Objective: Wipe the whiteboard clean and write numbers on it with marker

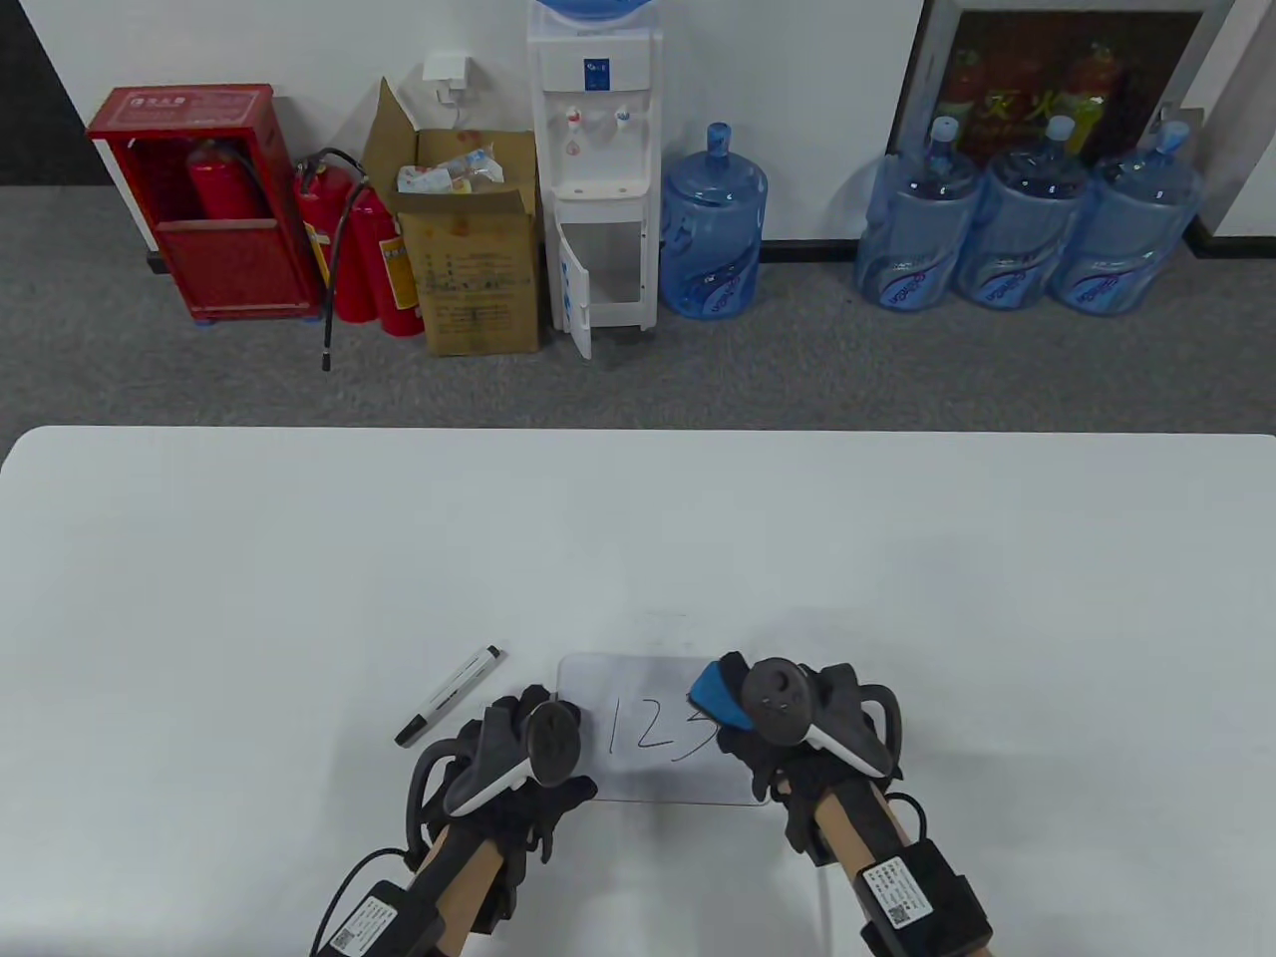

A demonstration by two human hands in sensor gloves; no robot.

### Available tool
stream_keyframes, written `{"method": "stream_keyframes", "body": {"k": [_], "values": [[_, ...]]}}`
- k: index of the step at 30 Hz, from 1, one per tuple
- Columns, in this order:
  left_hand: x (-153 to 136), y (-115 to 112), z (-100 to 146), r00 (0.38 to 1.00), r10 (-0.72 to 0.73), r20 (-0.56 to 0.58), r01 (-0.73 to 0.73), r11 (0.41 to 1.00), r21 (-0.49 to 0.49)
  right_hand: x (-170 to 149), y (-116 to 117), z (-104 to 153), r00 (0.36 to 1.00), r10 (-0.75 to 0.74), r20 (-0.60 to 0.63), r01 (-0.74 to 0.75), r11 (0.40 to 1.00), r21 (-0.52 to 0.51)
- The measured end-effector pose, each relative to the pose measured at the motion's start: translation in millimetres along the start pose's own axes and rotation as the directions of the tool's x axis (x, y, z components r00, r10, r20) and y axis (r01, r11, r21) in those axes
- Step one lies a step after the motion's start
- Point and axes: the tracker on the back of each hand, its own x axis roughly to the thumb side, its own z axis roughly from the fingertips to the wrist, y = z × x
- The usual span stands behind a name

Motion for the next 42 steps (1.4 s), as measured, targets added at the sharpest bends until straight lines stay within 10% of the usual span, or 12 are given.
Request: {"method": "stream_keyframes", "body": {"k": [11,25,42], "values": [[0.1,-0.3,-0.4,1.0,0.011,-0.005,-0.011,1.0,-0.007,80.1,39.3,-15.7,0.968,0.139,0.21,-0.164,0.981,0.107],[1.5,0.1,-1.3,1.0,0.013,-0.006,-0.013,1.0,-0.006,73.7,38.9,-27.3,0.982,0.065,0.178,-0.082,0.993,0.087],[4.0,0.5,-1.1,1.0,-0.016,-0.014,0.016,1.0,0.007,-7.7,24.7,-30.5,0.984,0.036,-0.174,-0.031,0.999,0.028]]}}
